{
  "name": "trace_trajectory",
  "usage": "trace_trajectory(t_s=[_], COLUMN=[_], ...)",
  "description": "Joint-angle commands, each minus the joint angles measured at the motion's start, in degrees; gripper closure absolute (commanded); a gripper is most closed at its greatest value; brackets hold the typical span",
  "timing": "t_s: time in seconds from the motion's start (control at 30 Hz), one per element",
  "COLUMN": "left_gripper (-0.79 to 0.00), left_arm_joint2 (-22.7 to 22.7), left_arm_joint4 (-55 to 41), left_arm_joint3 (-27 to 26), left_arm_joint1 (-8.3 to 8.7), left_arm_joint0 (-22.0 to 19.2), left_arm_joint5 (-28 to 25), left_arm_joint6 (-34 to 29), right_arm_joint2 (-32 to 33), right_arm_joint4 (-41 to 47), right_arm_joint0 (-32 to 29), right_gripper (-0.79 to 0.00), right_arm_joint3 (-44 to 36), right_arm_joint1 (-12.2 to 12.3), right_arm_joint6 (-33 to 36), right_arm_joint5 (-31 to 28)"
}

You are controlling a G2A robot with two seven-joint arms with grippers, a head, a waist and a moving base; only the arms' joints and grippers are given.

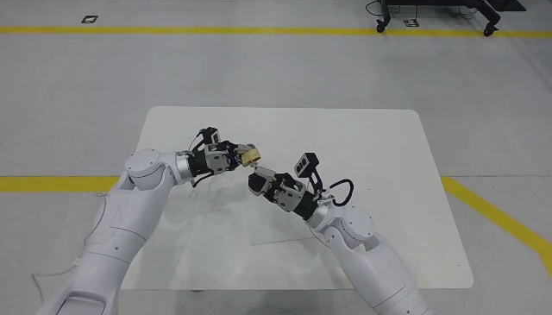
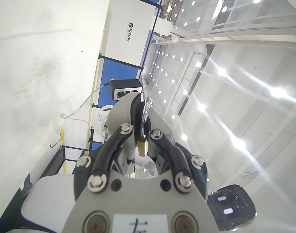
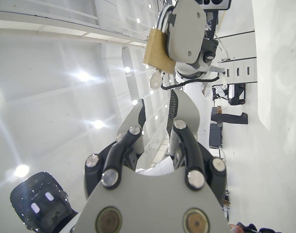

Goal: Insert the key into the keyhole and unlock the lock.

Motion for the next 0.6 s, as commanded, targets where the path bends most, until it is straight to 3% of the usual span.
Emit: trace_trajectory(t_s=[0.0,0.13,0.17,0.23,0.57], left_gripper=[0.0,0.0,0.0,0.0,0.0], left_arm_joint2=[-0.1,-0.2,-0.2,-0.4,-0.5], left_arm_joint4=[0.4,0.8,0.7,0.6,0.8], left_arm_joint3=[-0.2,-0.5,-0.6,-0.7,-1.1], left_arm_joint1=[0.09,0.2,0.22,0.27,0.39], left_arm_joint0=[0.2,0.4,0.4,0.5,0.8], left_arm_joint5=[-0.4,-0.8,-0.9,-0.9,-1.4], left_arm_joint6=[-0.2,-0.1,0.0,0.0,0.8], right_arm_joint2=[-0.3,-0.9,-1.0,-1.1,-1.7], right_arm_joint4=[0.6,1.5,1.7,2.1,2.4], right_arm_joint0=[0.6,1.8,2.1,2.6,3.8], right_gripper=[-0.209,-0.114,-0.049,0.0,0.0], right_arm_joint3=[0.6,1.8,2.0,2.6,4.3], right_arm_joint1=[-0.1,-0.2,-0.3,-0.3,-0.5], right_arm_joint6=[-0.1,0.0,0.0,-0.1,-2.1], right_arm_joint5=[0.5,0.9,0.9,1.1,1.2])
